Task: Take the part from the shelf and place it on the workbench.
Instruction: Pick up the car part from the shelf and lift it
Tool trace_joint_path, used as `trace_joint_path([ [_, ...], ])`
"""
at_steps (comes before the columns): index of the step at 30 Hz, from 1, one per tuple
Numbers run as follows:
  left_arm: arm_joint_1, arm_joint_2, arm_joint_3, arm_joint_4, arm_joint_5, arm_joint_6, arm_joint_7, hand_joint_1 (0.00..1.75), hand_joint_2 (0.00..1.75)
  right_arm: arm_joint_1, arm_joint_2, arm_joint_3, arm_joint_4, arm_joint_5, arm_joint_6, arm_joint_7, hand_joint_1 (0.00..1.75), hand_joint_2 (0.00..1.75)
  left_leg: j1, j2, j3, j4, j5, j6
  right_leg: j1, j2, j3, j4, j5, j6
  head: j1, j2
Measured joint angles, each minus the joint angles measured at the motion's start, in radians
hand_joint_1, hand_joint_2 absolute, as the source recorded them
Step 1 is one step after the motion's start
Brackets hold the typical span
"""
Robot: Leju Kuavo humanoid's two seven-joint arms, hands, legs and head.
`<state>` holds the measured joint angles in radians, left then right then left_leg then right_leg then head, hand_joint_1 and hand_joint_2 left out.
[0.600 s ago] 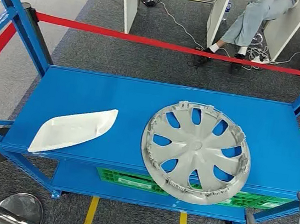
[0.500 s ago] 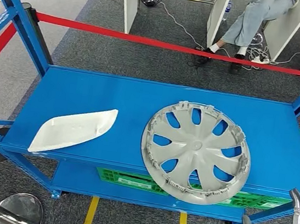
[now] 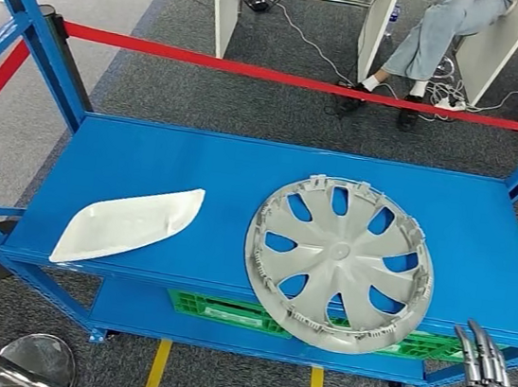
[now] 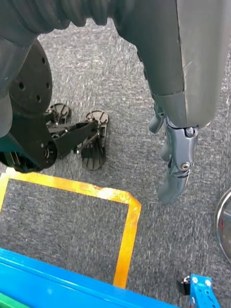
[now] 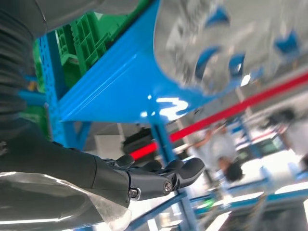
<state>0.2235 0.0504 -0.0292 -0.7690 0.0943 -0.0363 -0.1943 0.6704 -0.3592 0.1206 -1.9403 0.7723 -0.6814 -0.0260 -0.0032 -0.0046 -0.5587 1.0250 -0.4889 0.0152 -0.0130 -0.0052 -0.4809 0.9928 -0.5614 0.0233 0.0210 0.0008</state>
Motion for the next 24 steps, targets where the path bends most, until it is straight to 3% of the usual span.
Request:
trace_joint_path([
  [6, -0.076, 0.010, -0.030, 0.113, -0.006, -0.012, -0.042, 0.00, 1.75, -0.052, -0.214, 0.213, 0.025, 0.072, -0.004, 0.198, 0.00, 1.75, 0.000, 0.000, 0.000, 0.000, 0.000, 0.000, 0.000, 0.001, 0.000, 0.000, 0.000, 0.000, 0.000, 0.000],
  [10, -0.116, 0.016, -0.054, 0.175, -0.008, -0.017, -0.056, 0.00, 1.75, -0.123, -0.299, 0.336, 0.059, 0.101, -0.005, 0.249, 0.00, 1.75, 0.000, 0.000, 0.000, 0.000, 0.000, 0.000, 0.000, 0.001, 0.000, 0.000, 0.000, 0.000, 0.000, 0.000],
  [16, -0.152, 0.023, -0.088, 0.232, -0.009, -0.022, -0.069, 0.00, 1.75, -0.212, -0.374, 0.459, 0.098, 0.157, -0.005, 0.288, 0.00, 1.75, 0.000, 0.000, 0.000, 0.000, 0.000, 0.000, 0.000, 0.000, 0.000, 0.000, 0.000, 0.000, 0.000, 0.000],
  [24, -0.173, 0.031, -0.127, 0.272, -0.009, -0.026, -0.073, 0.00, 1.75, -0.291, -0.414, 0.532, 0.107, 0.252, -0.006, 0.341, 0.00, 1.75, 0.000, 0.000, 0.000, 0.000, 0.000, 0.000, 0.000, 0.001, 0.000, 0.000, 0.000, 0.000, 0.000, 0.000],
])
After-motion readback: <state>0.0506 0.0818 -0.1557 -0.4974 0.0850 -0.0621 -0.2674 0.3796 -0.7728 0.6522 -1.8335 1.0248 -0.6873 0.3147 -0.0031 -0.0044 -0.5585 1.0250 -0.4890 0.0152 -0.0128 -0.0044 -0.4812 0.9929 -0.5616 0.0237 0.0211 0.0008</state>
